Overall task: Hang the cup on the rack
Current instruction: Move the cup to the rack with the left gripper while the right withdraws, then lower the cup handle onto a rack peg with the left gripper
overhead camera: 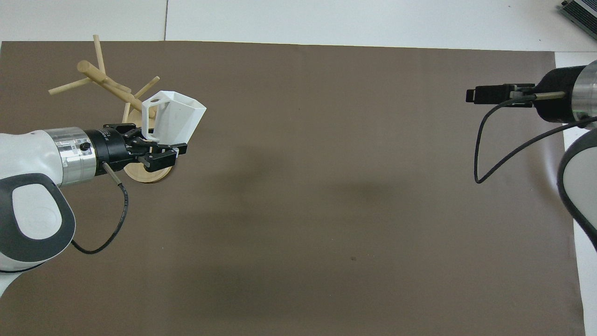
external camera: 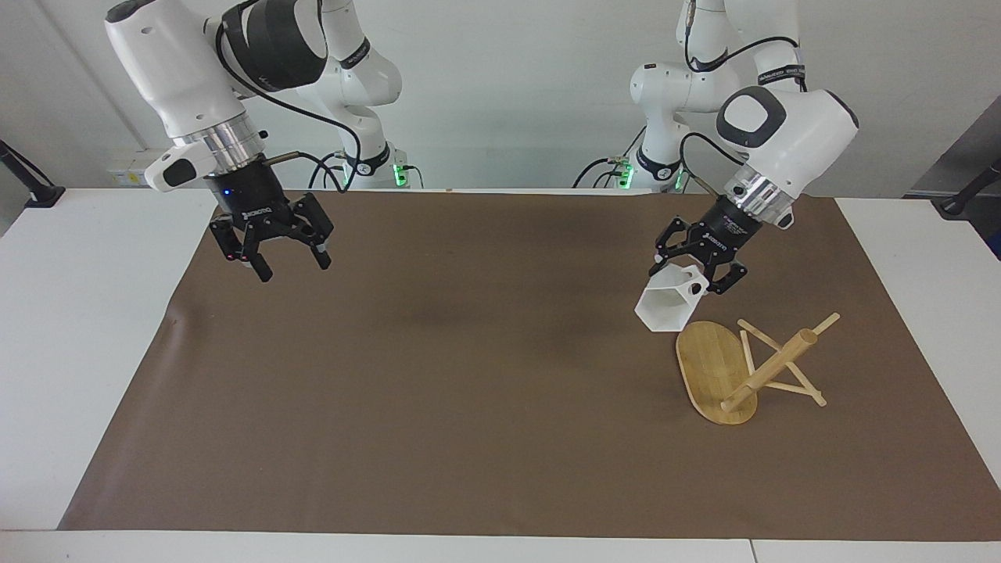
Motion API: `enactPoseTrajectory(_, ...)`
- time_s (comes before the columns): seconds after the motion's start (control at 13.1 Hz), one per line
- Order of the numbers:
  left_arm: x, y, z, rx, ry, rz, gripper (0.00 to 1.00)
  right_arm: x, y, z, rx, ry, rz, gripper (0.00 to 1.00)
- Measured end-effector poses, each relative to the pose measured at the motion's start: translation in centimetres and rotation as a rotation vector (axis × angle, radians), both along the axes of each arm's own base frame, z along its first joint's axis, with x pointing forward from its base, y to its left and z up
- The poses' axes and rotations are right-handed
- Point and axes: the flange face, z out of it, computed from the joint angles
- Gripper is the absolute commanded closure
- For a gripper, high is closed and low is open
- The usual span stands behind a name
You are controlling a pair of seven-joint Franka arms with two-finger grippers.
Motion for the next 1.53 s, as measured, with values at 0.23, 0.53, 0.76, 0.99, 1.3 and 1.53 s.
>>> enactPoseTrajectory(0.23,0.1,0.2,0.0,-0.004,0.002,0.022,1.0,-0.2,-1.4,-0.4,-0.074,0.024,0.014,0.0)
enactPoseTrajectory(0.53,0.2,0.3,0.1,-0.01,0.008,0.047,1.0,-0.7,-2.8,-1.0,-0.142,0.087,0.016,0.0)
enactPoseTrajectory(0.76,0.4,1.2,0.2,-0.013,0.006,0.085,1.0,-1.2,-3.9,-1.4,-0.15,0.133,0.006,0.0)
enactPoseTrajectory(0.99,0.6,1.6,0.1,-0.015,0.0,0.12,1.0,-1.6,-4.3,-1.6,-0.176,0.173,0.011,0.0)
enactPoseTrajectory(1.3,0.6,1.7,-1.2,-0.004,-0.003,0.161,1.0,-2.3,-4.9,-1.9,-0.199,0.241,0.013,0.0)
enactPoseTrajectory(1.53,0.9,2.0,-1.2,0.002,-0.031,0.194,1.0,-2.9,-4.9,-1.0,-0.203,0.294,0.02,0.0)
